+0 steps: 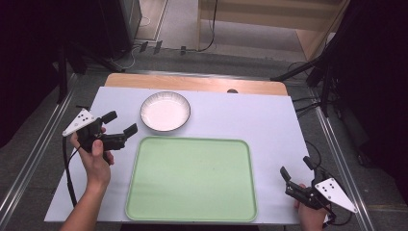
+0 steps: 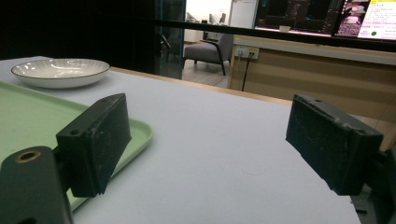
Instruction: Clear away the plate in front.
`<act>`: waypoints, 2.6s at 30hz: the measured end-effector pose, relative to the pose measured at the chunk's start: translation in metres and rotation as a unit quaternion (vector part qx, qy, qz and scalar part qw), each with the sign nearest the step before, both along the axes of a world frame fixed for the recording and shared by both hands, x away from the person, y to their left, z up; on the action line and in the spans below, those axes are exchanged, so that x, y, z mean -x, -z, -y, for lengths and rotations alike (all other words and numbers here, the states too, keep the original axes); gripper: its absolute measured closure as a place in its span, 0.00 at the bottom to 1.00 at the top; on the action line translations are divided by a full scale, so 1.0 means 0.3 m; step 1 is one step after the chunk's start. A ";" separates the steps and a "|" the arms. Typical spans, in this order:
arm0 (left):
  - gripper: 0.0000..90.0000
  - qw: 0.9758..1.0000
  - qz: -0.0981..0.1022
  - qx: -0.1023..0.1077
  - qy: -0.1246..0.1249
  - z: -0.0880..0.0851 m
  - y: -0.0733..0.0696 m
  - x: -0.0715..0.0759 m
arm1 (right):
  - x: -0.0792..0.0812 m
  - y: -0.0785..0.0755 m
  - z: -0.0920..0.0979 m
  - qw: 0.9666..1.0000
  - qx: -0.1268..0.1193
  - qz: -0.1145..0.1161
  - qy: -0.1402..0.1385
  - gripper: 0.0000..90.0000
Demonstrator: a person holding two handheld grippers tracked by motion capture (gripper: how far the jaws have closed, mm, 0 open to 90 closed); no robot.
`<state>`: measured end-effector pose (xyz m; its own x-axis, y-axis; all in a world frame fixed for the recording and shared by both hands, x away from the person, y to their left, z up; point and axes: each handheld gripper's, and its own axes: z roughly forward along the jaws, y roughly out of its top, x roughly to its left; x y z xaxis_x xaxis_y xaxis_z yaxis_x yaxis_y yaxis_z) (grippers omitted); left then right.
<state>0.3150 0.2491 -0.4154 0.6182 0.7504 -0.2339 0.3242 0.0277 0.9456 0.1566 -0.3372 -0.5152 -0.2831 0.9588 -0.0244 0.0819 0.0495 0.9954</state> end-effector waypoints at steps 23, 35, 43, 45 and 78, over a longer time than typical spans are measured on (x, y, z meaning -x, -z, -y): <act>0.00 1.000 -0.021 -0.007 0.000 0.072 -0.027 -0.132 | 0.000 0.000 0.001 1.000 -0.001 0.000 -0.001 0.16; 0.00 0.999 -0.034 -0.005 0.000 0.102 -0.048 -0.204 | 0.000 0.000 0.001 1.000 -0.002 0.000 -0.002 0.16; 0.04 0.999 -0.048 -0.003 -0.011 0.115 -0.041 -0.251 | 0.000 0.000 0.001 1.000 -0.001 0.000 -0.003 0.16; 0.04 0.998 -0.058 -0.002 -0.014 0.116 -0.035 -0.271 | 0.000 0.000 0.001 1.000 -0.001 0.000 -0.003 0.16; 0.18 0.963 -0.262 0.035 -0.050 0.085 0.150 -0.511 | 0.000 0.000 0.002 1.000 -0.002 0.000 -0.006 0.16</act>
<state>0.4682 0.2237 -0.4604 0.3270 0.7718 -0.5453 0.7484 0.1408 0.6481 0.1565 -0.3379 -0.5151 -0.2944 0.9555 -0.0198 0.0822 0.0460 0.9956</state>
